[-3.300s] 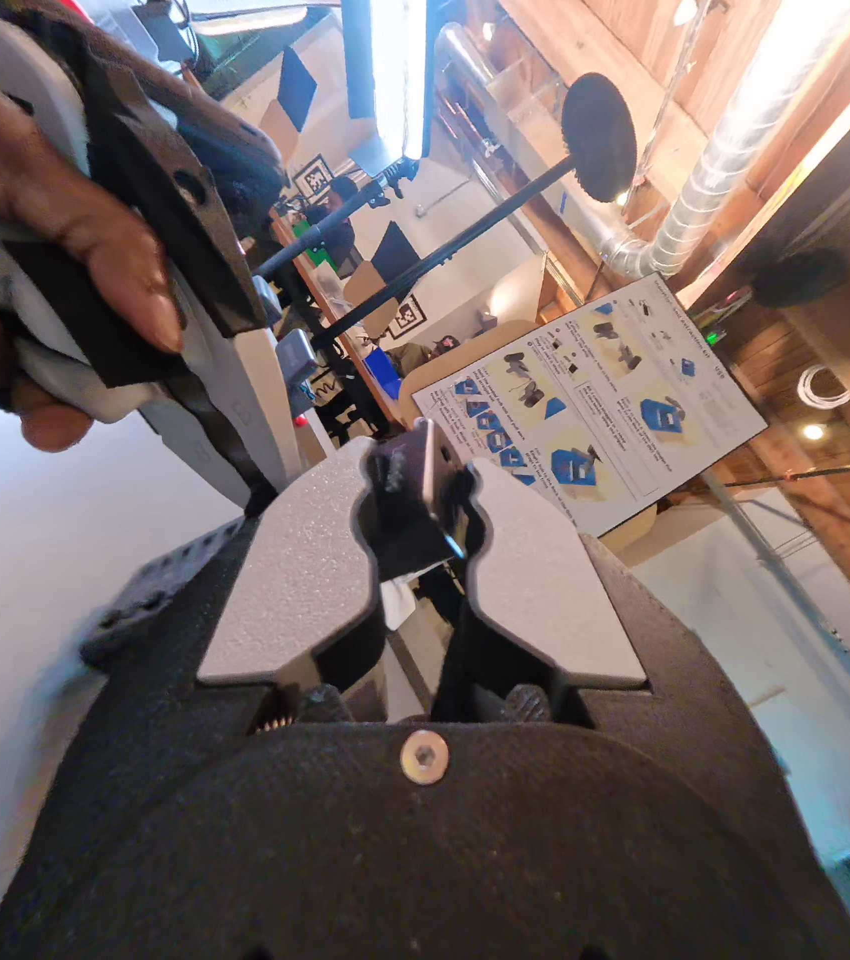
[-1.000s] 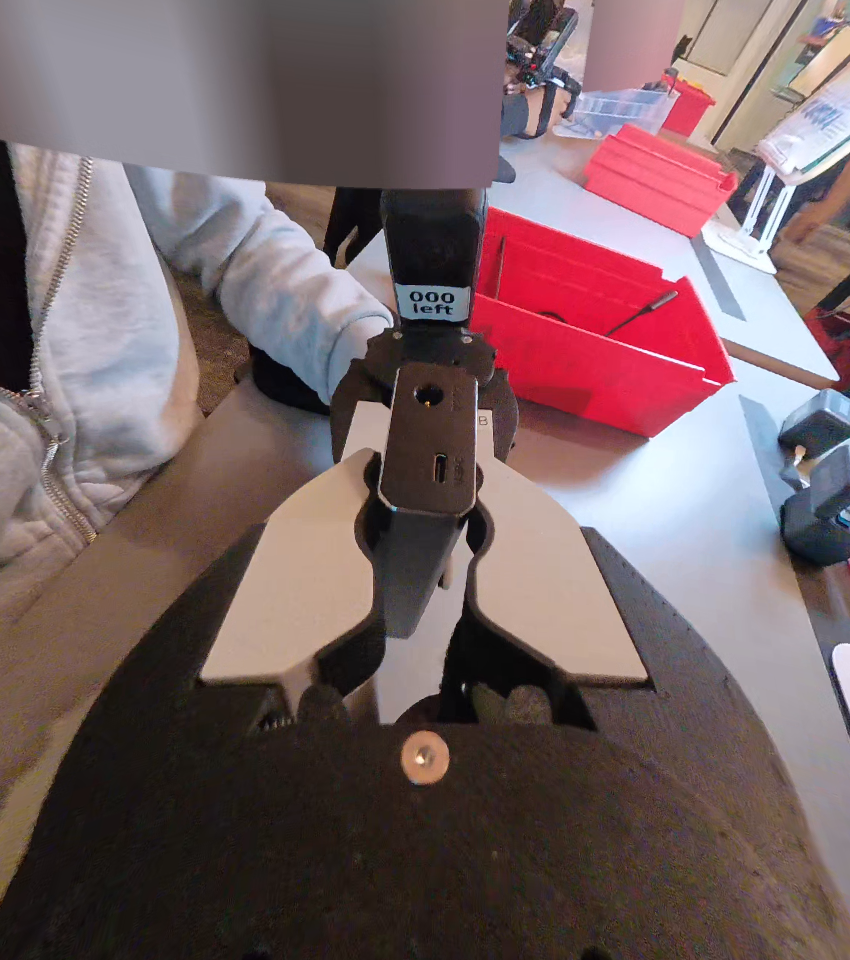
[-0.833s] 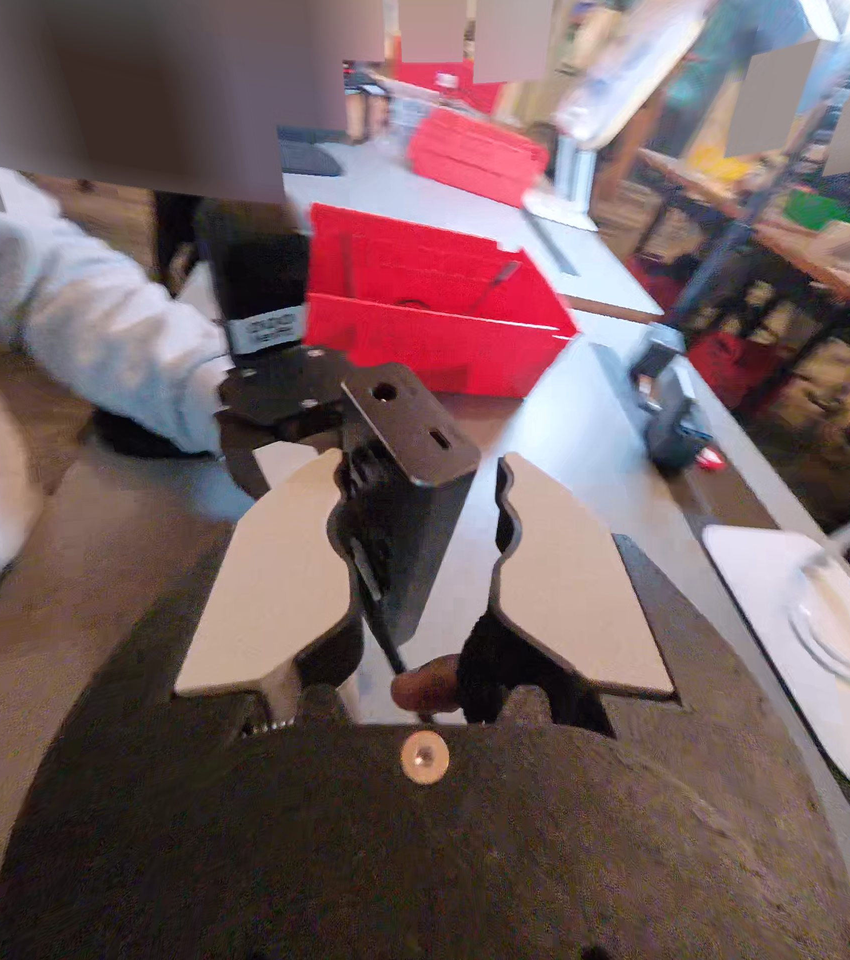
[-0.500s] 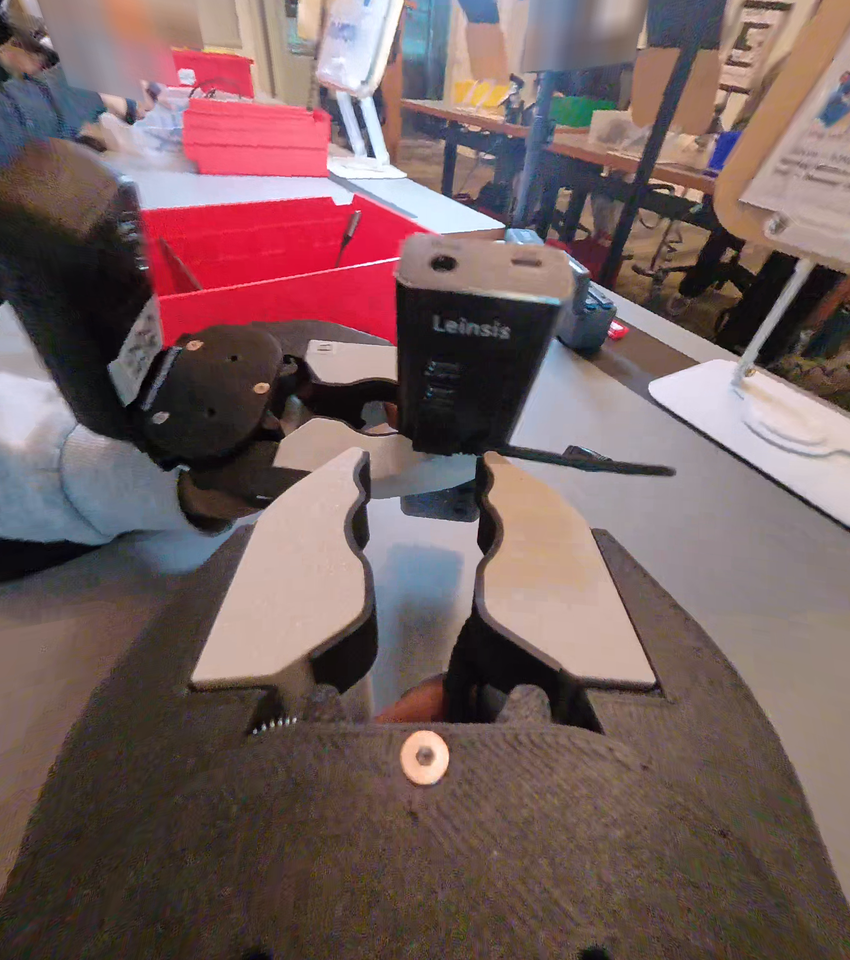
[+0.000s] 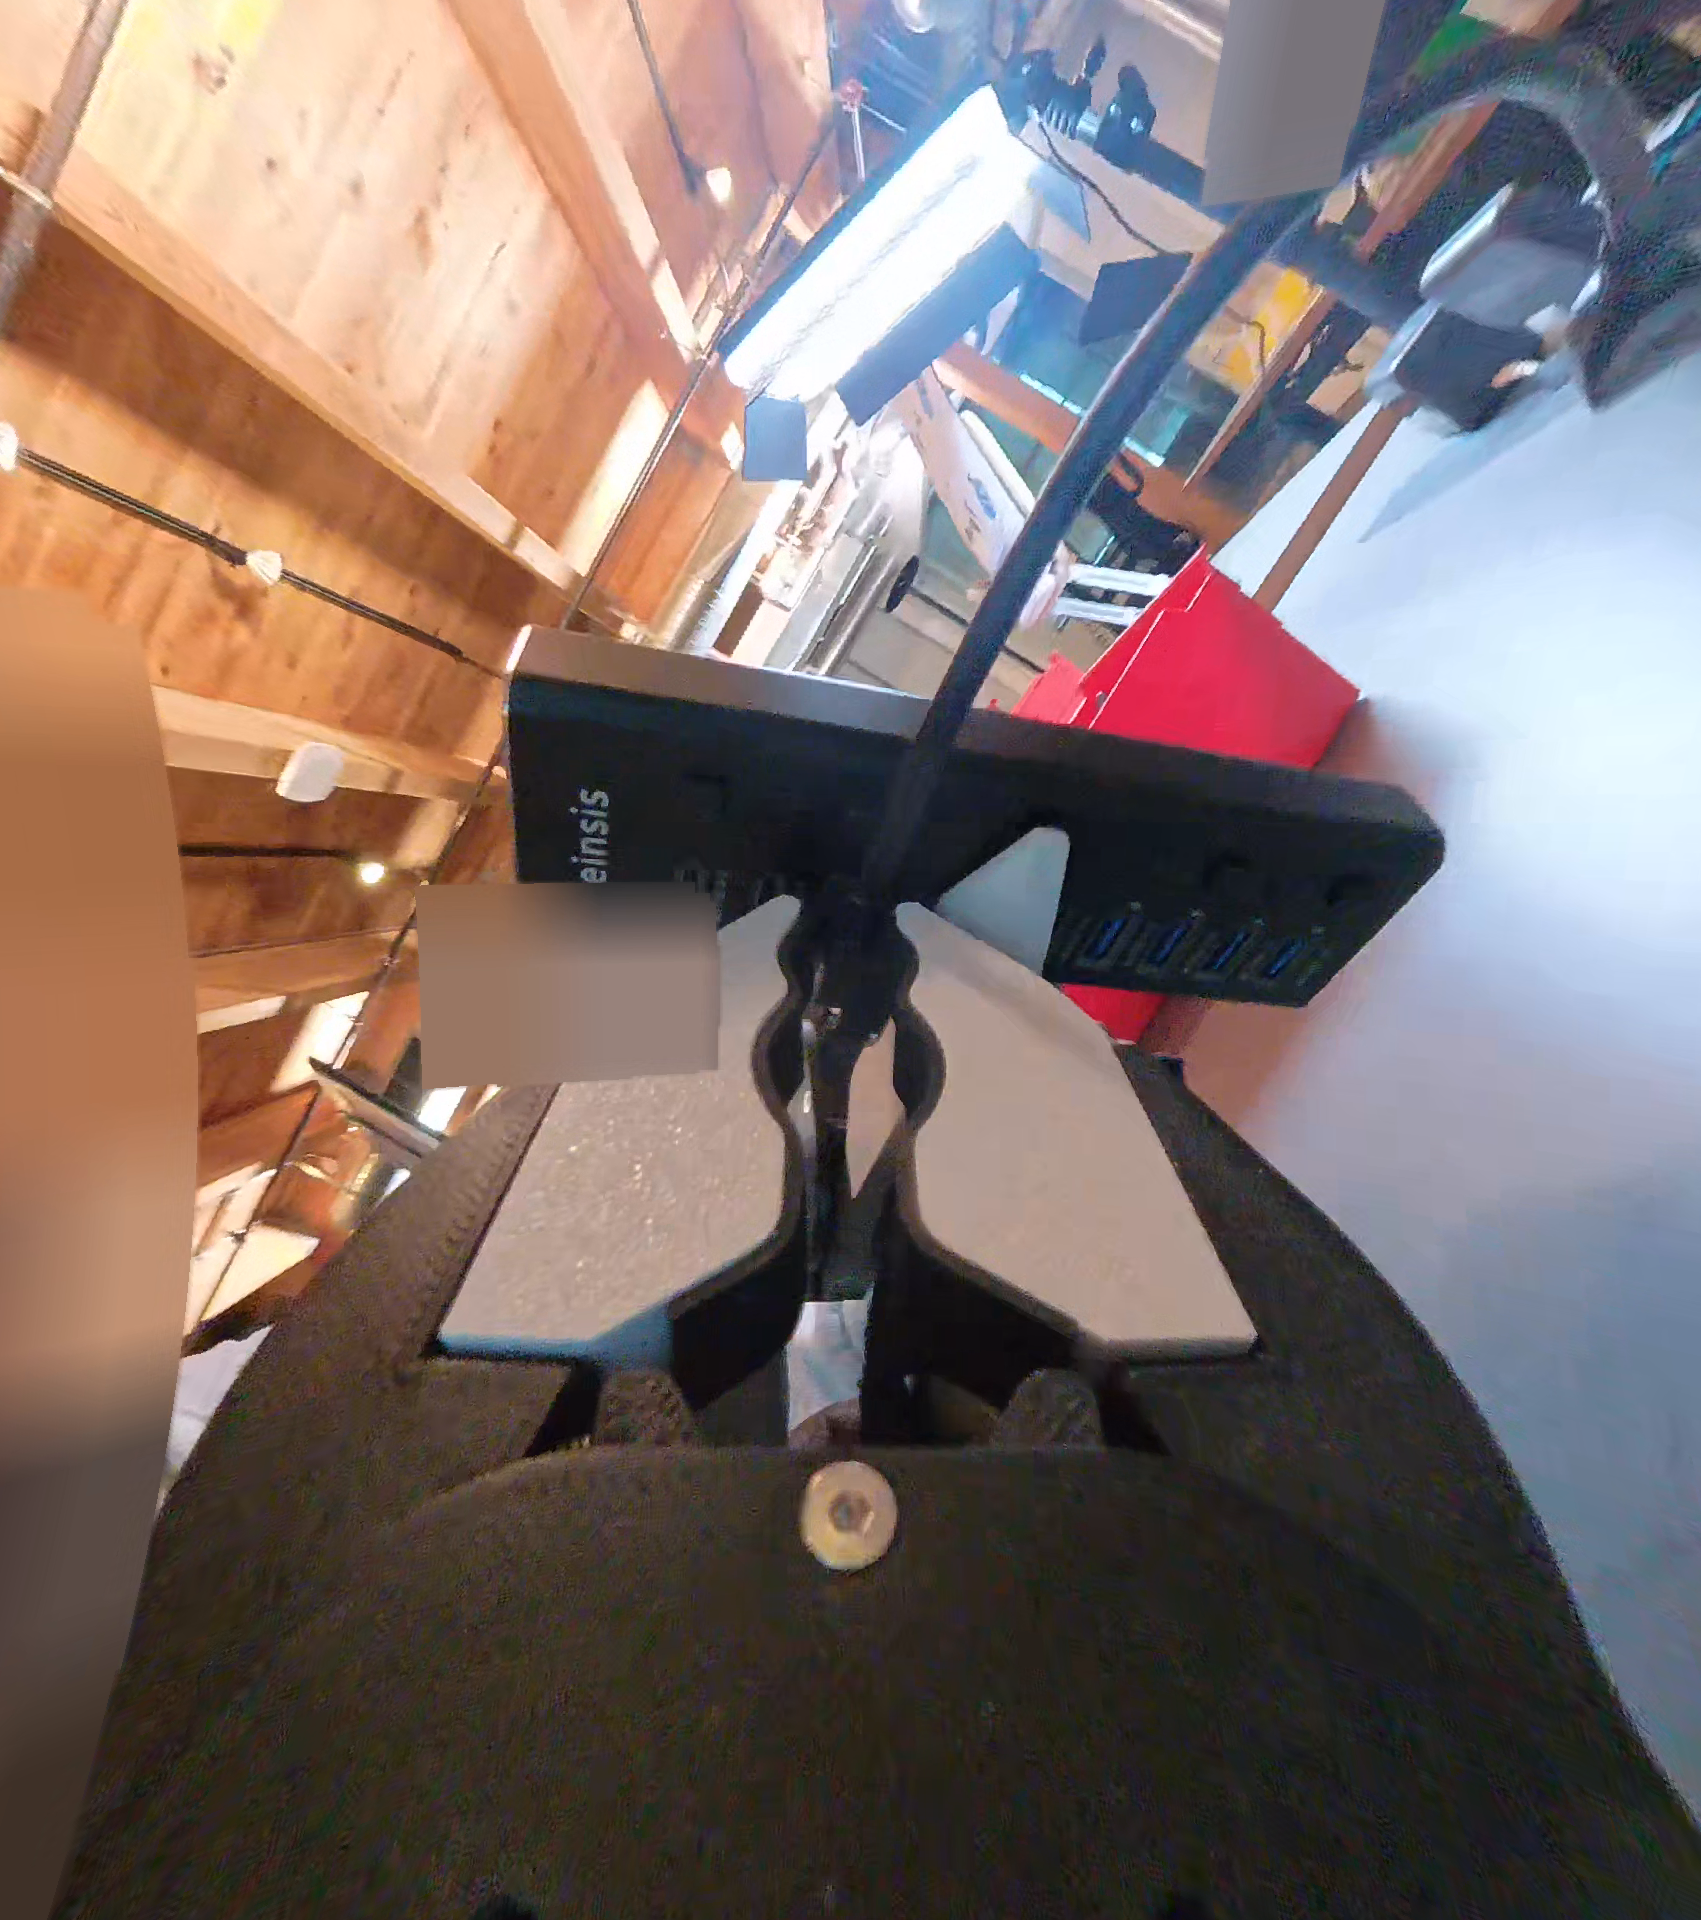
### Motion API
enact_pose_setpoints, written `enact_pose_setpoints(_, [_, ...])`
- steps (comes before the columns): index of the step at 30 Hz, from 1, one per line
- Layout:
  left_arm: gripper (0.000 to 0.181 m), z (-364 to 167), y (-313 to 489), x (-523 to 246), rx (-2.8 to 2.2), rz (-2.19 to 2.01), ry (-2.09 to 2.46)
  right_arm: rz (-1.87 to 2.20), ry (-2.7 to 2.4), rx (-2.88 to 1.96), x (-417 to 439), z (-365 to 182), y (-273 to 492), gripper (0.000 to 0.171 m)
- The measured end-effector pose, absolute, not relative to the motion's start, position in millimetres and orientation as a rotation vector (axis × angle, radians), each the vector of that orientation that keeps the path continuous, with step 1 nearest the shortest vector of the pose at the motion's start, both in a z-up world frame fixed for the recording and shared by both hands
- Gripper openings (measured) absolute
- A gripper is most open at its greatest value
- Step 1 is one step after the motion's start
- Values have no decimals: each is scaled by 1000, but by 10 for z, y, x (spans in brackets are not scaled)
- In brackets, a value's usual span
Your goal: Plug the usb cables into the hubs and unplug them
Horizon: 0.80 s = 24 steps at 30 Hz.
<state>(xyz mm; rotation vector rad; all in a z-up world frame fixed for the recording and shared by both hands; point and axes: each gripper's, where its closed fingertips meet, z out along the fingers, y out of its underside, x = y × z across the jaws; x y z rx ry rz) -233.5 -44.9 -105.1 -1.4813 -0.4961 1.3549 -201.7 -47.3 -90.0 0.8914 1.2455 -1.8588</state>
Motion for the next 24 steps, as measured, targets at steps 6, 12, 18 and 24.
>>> enact_pose_setpoints(6, [28,-1081,-433,-2344,-1511,1238,-527,-1825,1199,922,-2005,-909,-496,9])
enact_pose_setpoints(12, [29,-1205,-364,-2315,-1545,1065,-561,-1903,1082,1062,-1969,-995,-452,9])
enact_pose_setpoints(18, [29,-1243,-128,-2194,-1598,1019,-431,-1876,1251,1045,-1816,-1047,-248,8])
enact_pose_setpoints(24, [29,-987,-28,-2210,-1478,1017,-489,-1949,991,1051,-1819,-823,-118,8])
